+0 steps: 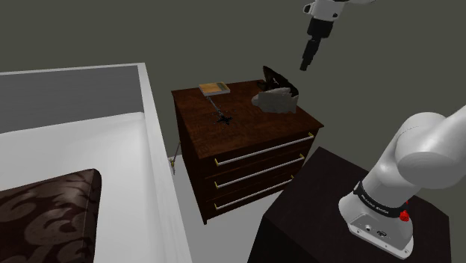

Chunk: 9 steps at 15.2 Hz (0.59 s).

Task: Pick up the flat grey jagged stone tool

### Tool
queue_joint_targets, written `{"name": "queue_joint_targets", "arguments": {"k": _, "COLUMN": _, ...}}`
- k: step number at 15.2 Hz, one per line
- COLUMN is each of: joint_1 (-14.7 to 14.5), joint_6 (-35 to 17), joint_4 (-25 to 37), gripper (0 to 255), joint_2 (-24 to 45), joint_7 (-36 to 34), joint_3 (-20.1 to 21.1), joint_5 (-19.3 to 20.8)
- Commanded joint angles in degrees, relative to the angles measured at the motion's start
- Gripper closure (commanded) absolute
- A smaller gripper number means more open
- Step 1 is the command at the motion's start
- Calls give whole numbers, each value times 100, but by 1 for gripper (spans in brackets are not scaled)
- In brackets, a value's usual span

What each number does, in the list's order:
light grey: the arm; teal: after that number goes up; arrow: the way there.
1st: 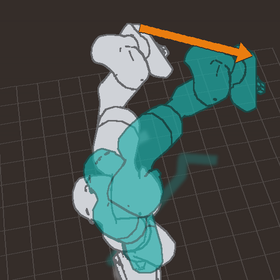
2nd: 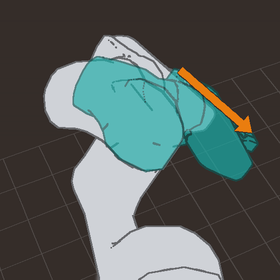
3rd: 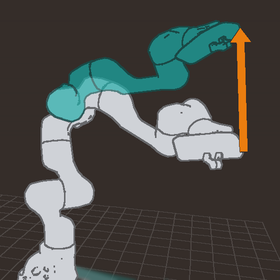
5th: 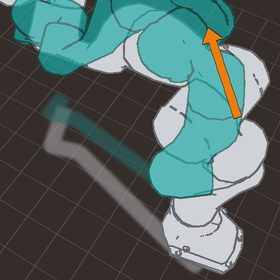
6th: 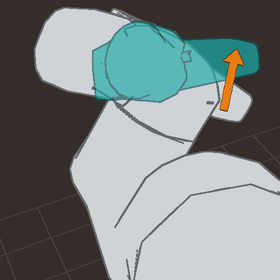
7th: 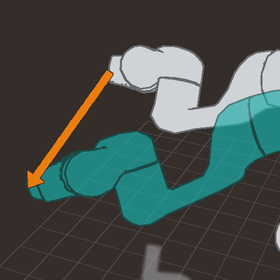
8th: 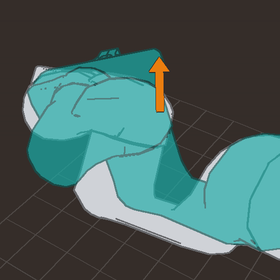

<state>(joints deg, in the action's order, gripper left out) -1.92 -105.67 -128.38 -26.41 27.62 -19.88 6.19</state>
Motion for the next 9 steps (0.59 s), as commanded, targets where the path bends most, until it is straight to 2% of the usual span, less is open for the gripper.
{"name": "queue_joint_targets", "arguments": {"k": 1, "joint_1": -58, "joint_6": -87, "joint_4": 256, "gripper": 0, "joint_2": 455, "joint_7": 515, "joint_3": -277, "joint_5": -52}}
{"name": "queue_joint_targets", "arguments": {"k": 5, "joint_1": -147, "joint_6": -214, "joint_4": 829, "gripper": 0, "joint_2": 1423, "joint_7": 1519, "joint_3": -751, "joint_5": -311}}
{"name": "queue_joint_targets", "arguments": {"k": 9, "joint_1": -126, "joint_6": -236, "joint_4": 1542, "gripper": 0, "joint_2": 2512, "joint_7": 2557, "joint_3": -1088, "joint_5": -751}}
